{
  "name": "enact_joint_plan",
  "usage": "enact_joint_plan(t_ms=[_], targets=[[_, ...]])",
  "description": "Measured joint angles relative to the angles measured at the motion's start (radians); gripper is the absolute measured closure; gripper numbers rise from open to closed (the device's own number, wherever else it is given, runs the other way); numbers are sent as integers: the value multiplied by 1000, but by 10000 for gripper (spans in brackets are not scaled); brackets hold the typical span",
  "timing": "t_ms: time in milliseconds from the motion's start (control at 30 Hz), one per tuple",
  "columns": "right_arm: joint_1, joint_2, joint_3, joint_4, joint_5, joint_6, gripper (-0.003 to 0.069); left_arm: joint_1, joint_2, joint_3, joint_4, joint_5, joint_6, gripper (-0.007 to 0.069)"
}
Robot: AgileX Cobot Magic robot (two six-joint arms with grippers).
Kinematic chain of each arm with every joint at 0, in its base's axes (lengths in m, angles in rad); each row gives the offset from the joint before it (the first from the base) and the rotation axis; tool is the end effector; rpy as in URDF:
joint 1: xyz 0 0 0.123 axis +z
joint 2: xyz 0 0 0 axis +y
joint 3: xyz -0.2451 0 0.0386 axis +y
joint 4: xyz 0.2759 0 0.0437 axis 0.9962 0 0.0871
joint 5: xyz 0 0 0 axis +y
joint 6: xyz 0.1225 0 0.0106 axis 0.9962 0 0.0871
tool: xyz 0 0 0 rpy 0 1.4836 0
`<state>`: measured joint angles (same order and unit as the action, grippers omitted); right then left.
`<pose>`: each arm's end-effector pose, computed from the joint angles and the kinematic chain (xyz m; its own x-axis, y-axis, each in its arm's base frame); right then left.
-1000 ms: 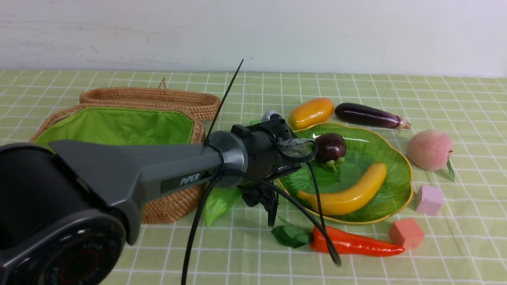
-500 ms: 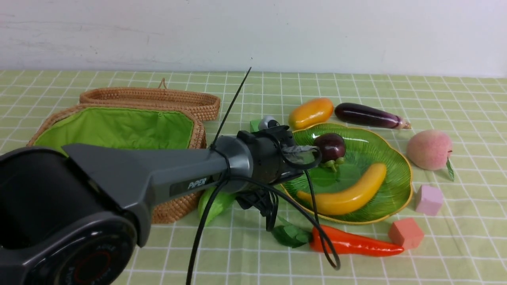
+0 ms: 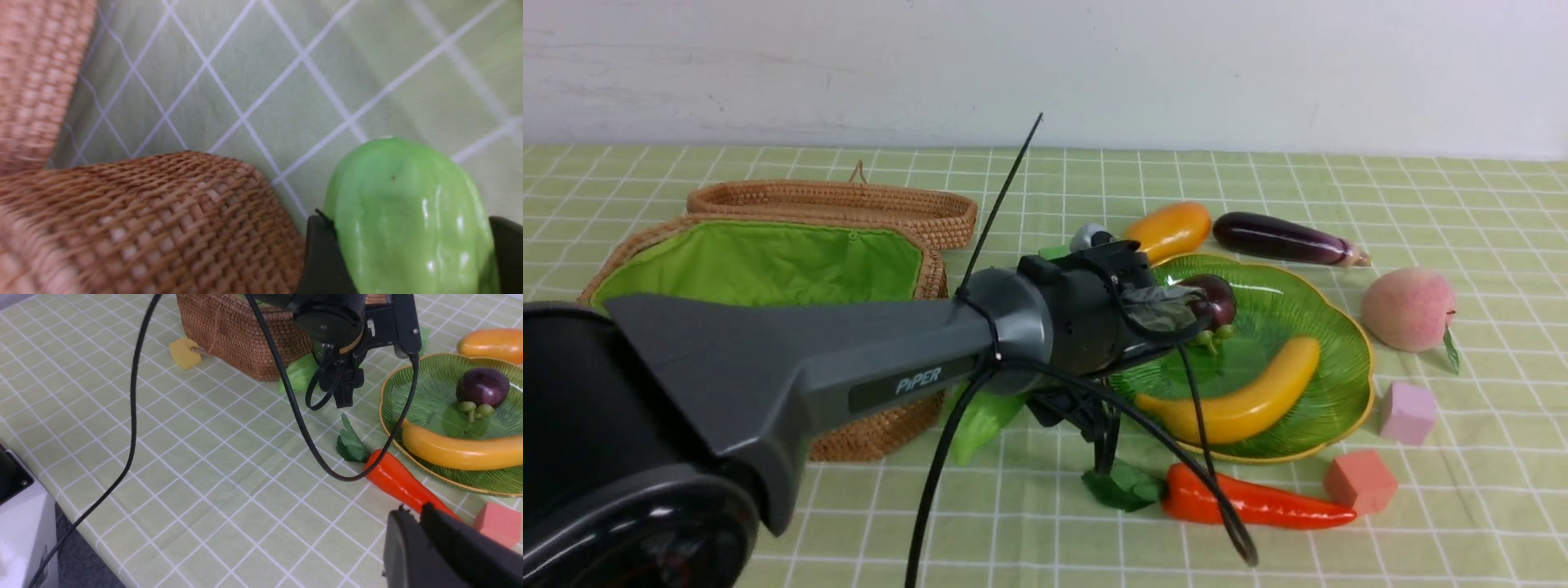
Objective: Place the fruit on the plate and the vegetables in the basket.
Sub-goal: Take a chayote with your left arm and place it on the basket on the left.
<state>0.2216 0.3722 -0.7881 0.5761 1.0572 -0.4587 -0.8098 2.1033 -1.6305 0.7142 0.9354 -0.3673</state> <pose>0.1009 0.0826 0.3499 -0.3514 -0.2138 -0.9115 -0.6649 0.7424 0.0821 0.3660 -0.2903 0.1311 -0.5833 0.7452 -0.3232 0.5439 0.6539 0.5259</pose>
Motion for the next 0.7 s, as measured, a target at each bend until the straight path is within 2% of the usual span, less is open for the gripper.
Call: enact_joint_plan(t_ms=[200,433,567,700], targets=[[0,0,0,4,0,0,606,-83,-113,0,-67,68,-43,177],[0,0,0,24,-37,0,606,-155,-295,0,-144,129,-22,177],[0,13,-8,37,-71,0,606,-116,-400,0,-163,145,24,177],[0,64,-29,60,-76,0,606,-21,-495,0,-214,168,159,177]])
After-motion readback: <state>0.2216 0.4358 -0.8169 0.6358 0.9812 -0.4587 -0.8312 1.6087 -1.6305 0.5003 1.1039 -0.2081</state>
